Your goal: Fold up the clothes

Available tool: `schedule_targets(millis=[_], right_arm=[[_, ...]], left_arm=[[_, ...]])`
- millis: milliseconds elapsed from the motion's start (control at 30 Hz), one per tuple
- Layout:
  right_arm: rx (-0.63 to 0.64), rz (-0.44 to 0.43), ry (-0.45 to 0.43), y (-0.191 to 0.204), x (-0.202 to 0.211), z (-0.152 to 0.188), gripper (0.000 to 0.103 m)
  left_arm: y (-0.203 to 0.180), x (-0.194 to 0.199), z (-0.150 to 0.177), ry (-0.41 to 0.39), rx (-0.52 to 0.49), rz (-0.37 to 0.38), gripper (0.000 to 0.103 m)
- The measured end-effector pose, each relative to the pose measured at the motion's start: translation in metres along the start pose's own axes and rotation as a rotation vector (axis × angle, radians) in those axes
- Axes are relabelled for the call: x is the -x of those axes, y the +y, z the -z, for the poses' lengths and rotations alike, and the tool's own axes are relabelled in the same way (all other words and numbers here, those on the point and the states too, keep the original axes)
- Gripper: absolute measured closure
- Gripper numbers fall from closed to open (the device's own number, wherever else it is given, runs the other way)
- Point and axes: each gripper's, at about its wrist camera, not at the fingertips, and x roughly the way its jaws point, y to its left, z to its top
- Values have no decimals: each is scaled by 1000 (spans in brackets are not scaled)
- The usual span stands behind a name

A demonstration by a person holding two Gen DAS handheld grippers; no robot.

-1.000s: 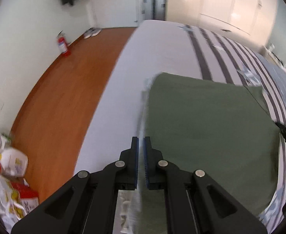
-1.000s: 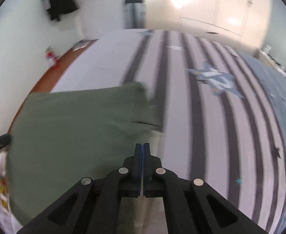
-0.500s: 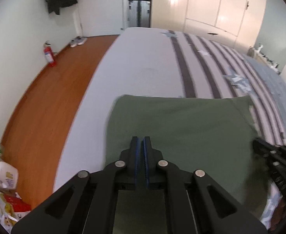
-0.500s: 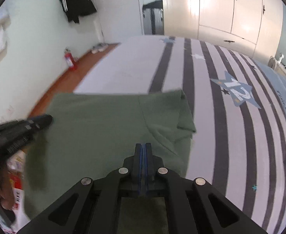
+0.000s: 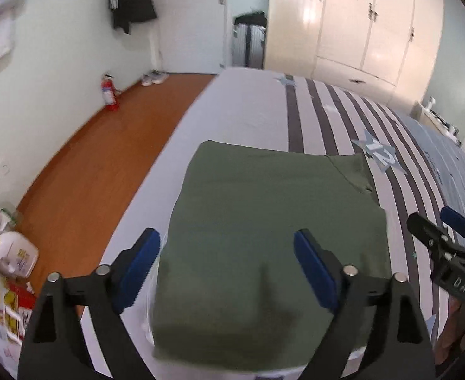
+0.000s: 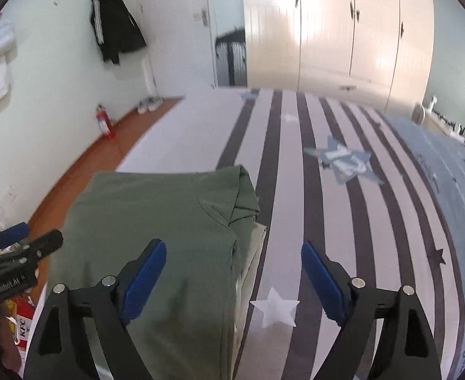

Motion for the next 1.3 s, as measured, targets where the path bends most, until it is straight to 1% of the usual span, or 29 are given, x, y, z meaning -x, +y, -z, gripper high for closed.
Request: schedule_targets(millis=[67, 167, 233, 333, 500, 600, 633, 700, 767, 867, 967, 1100, 1200, 1300], right_arm=[[16, -15, 9, -7, 13, 9, 18], [12, -43, 9, -23, 35, 21, 16], [9, -77, -1, -38, 52, 32, 14], [27, -107, -1, -61, 83, 54, 6], [116, -157, -25, -89, 128, 88, 6], [175, -124, -68, -99, 148, 107, 5], [186, -118, -82, -102, 153, 114, 2], [178, -140, -90, -110, 160, 127, 1], [181, -132, -113, -115, 165, 139, 1], [163, -146, -121, -121, 169, 157, 1], [157, -147, -166, -123, 176, 178, 1], [143, -139, -234, -125, 185, 203, 1], [122, -130, -286, -126, 192, 220, 1], [121, -143, -323, -125, 197, 231, 1]], left_arm=[[-4, 13, 9, 14, 20, -42, 15], [-15, 39, 33, 8, 50, -56, 14], [-23, 60, 51, -12, 49, -89, 14], [-43, 95, 81, -34, 77, -133, 14], [-75, 147, 128, -74, 133, -194, 12], [-91, 165, 148, -86, 145, -198, 12], [-96, 170, 154, -88, 149, -195, 12], [-105, 182, 170, -98, 145, -192, 12], [-114, 187, 182, -116, 124, -191, 12], [-124, 192, 200, -131, 96, -194, 12], [-128, 196, 221, -157, 85, -163, 12], [-134, 202, 245, -198, 60, -162, 12], [-132, 208, 262, -237, 66, -172, 12], [-130, 211, 273, -264, 78, -180, 11]])
